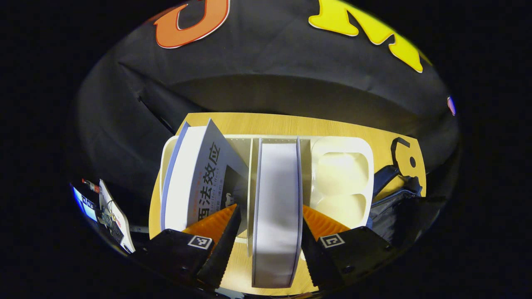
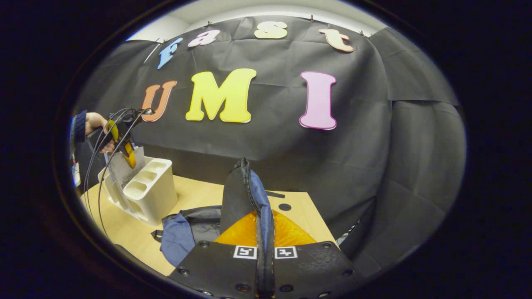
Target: Open the schoolbag, grab two books from the bookshelf and put them into the schoolbag.
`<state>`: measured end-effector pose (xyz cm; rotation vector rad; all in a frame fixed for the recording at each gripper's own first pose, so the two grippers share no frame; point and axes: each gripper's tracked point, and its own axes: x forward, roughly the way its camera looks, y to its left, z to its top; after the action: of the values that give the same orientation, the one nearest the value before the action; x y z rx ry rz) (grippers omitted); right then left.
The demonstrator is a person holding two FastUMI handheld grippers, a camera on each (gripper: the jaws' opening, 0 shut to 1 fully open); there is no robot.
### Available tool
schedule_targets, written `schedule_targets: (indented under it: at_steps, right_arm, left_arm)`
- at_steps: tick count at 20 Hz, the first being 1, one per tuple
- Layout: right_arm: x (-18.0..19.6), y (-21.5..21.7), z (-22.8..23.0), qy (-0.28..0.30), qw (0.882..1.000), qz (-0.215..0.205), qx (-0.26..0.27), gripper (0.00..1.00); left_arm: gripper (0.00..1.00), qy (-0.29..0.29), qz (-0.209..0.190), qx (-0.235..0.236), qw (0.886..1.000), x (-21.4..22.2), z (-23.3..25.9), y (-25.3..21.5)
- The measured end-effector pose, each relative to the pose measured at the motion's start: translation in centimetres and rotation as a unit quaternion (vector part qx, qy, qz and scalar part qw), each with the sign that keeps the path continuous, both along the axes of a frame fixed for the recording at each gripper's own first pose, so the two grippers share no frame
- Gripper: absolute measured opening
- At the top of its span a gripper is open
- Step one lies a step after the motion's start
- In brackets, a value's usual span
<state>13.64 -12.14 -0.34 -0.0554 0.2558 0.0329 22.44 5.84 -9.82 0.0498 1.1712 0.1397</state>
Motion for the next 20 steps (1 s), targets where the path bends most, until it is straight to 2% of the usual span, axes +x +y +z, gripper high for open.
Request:
schedule_targets:
  at_steps: [2, 3, 5, 15, 20]
  right_arm:
    - [0.0, -0.1, -0.2, 0.001, 1.0, -0.002, 0.004, 0.01]
    - [0.2, -0.2, -0.3, 0.002, 1.0, -0.002, 0.004, 0.01]
    - [0.4, 0.0, -0.4, 0.004, 1.0, -0.002, 0.003, 0.01]
    - [0.1, 1.4, -0.6, 0.002, 1.0, -0.002, -0.016, 0.01]
    - [0.2, 1.5, -0.5, 0.004, 1.0, -0.003, -0.008, 0.01]
  left_arm:
    - [0.62, 0.003, 0.006, -0.015, 1.0, -0.4, 0.1, -0.7]
    - [0.49, 0.006, 0.006, -0.015, 1.0, -0.9, 0.0, -0.8]
    - [0.47, 0.009, 0.011, -0.017, 1.0, -1.4, 0.1, -0.6]
    - [0.45, -0.046, -0.028, -0.024, 0.998, -7.0, 4.7, -0.1]
    - [0.43, -0.075, -0.009, -0.076, 0.994, -11.1, 5.6, 0.4]
